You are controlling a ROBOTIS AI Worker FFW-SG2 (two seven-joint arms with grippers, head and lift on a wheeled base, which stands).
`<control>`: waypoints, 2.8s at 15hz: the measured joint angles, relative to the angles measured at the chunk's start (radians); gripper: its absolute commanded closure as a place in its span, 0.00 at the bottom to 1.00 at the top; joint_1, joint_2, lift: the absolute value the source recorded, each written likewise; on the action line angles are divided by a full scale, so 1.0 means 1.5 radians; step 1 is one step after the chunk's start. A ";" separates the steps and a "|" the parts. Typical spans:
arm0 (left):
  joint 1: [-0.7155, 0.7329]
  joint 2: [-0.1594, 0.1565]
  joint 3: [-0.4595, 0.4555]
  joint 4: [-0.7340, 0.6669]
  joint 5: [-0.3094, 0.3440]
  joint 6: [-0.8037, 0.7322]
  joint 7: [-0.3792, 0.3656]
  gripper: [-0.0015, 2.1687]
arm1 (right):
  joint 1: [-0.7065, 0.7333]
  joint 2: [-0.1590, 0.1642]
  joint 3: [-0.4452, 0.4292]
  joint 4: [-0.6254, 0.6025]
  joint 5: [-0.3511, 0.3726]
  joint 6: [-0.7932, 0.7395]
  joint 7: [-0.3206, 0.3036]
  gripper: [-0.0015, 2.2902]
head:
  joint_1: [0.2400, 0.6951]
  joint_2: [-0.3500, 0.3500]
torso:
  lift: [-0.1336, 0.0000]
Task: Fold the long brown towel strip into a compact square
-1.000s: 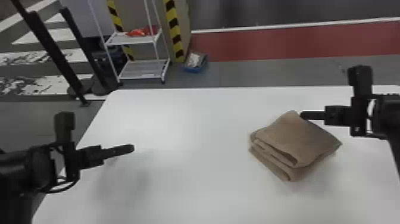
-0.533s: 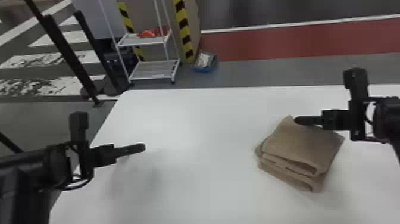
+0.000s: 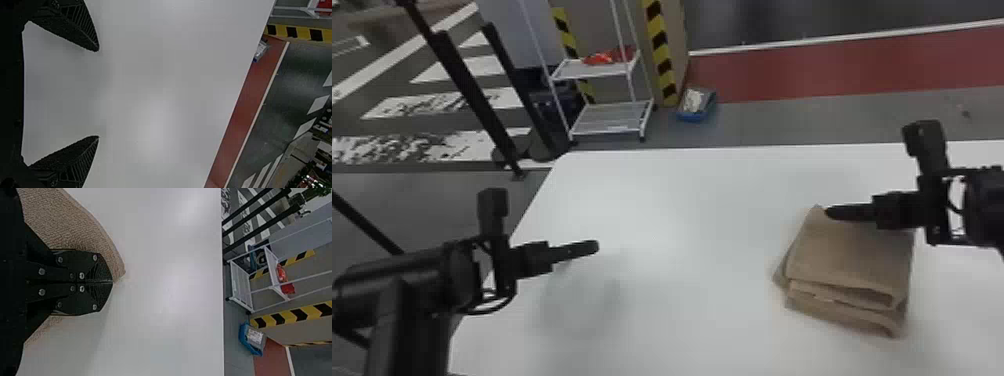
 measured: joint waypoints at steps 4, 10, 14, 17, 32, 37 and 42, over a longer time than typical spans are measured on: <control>0.000 -0.001 -0.001 0.000 -0.002 -0.002 0.002 0.04 | 0.009 0.000 0.042 0.001 -0.018 -0.011 0.015 0.91 | 1.00 0.97 | 0.07; -0.003 -0.005 -0.003 0.001 -0.005 -0.003 0.003 0.04 | 0.012 0.000 0.089 0.007 -0.025 -0.038 0.049 0.91 | 1.00 1.00 | 0.07; -0.003 -0.006 -0.003 0.003 -0.006 -0.004 0.003 0.04 | 0.019 0.000 0.101 0.009 -0.031 -0.078 0.073 0.91 | 1.00 1.00 | 0.07; -0.004 -0.006 -0.003 0.006 -0.006 -0.006 0.003 0.04 | 0.054 0.000 0.104 -0.076 -0.044 -0.065 0.098 0.91 | 1.00 1.00 | 0.07; -0.006 -0.006 -0.012 0.013 -0.007 -0.010 0.002 0.04 | 0.137 0.000 0.060 -0.188 -0.023 -0.092 0.114 0.91 | 1.00 1.00 | 0.07; -0.003 -0.007 0.003 -0.002 -0.003 -0.008 -0.004 0.04 | 0.188 0.000 0.050 -0.308 -0.008 -0.089 0.057 0.00 | 1.00 1.00 | 0.07; 0.059 -0.071 0.027 -0.113 0.023 -0.097 -0.010 0.04 | 0.348 0.000 0.024 -0.437 0.020 -0.338 -0.078 0.00 | 1.00 0.94 | 0.07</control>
